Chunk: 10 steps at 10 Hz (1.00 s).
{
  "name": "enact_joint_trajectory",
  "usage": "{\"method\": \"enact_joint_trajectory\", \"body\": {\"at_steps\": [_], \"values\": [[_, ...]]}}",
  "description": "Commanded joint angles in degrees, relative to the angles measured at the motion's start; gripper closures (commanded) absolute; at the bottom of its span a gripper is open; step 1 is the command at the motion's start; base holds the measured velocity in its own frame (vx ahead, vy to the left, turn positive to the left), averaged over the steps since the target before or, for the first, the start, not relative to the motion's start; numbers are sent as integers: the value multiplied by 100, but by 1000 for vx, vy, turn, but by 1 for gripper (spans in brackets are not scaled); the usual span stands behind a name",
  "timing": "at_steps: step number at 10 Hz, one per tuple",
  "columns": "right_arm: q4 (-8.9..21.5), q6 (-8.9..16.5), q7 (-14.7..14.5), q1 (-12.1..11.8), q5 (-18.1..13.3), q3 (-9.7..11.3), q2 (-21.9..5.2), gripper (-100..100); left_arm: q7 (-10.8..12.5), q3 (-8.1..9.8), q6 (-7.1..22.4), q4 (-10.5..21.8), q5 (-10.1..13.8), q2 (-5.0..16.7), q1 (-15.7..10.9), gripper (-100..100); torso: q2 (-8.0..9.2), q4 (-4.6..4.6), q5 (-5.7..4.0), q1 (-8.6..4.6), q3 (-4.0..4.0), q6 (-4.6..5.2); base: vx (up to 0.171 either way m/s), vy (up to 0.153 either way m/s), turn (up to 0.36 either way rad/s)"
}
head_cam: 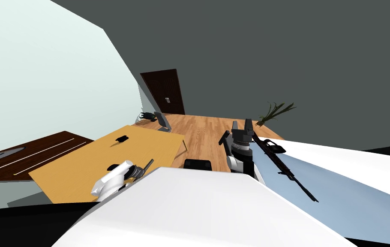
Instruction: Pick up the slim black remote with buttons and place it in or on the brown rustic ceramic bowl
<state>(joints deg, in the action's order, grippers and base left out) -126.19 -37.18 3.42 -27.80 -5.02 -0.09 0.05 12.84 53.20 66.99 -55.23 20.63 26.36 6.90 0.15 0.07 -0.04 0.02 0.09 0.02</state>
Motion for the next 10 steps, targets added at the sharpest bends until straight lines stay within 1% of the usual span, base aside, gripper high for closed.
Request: {"method": "enact_joint_trajectory", "body": {"at_steps": [1, 2, 3, 4, 5, 7, 8, 9, 10], "values": [[0, 0, 0, 0, 0, 0, 0, 0, 16, 163, 113, -109, 87, 124, -17, 100, 0, 0, 0, 0, 0, 0, -96, -110, -100], [0, 0, 0, 1, 0, 1, 0, 0, 10, 320, 213, -150, 173, 267, -60, 100, 13, 4, -6, -10, 8, 0, -147, -127, -177], [0, 0, 0, 2, 0, 1, 1, 0, 10, 320, 213, -150, 173, 267, -60, 100, 30, 9, -10, -16, 18, 0, -130, -103, -66], [0, 0, 0, 1, 0, 0, 0, 0, 10, 320, 213, -150, 173, 267, -60, 100, 35, 6, -4, -14, 20, -11, -49, -53, 27], [0, 0, 0, 0, 0, 0, 0, 0, -1, 481, 330, -196, 264, 406, -97, 100, 17, 3, 0, 3, 11, -15, -56, -69, -95], [0, 0, 0, 1, 0, 0, 0, 0, -16, 638, 460, -252, 353, 538, -123, 100, 19, 7, -3, -2, 13, -5, -107, -89, -119], [0, 0, 0, 1, 0, 0, 0, 0, -16, 638, 460, -252, 353, 538, -123, 100, 28, 7, -3, -4, 17, -10, -74, -54, -22], [0, 0, 0, 0, 0, 0, 0, 0, -32, 787, 597, -317, 437, 660, -139, 100, 23, 5, -2, 6, 14, -15, -95, -73, -93], [0, 0, 0, 1, 0, 0, 0, 0, -42, 857, 665, -350, 474, 716, -145, 100, 27, 8, -6, 0, 17, -7, -112, -78, -106]]}}
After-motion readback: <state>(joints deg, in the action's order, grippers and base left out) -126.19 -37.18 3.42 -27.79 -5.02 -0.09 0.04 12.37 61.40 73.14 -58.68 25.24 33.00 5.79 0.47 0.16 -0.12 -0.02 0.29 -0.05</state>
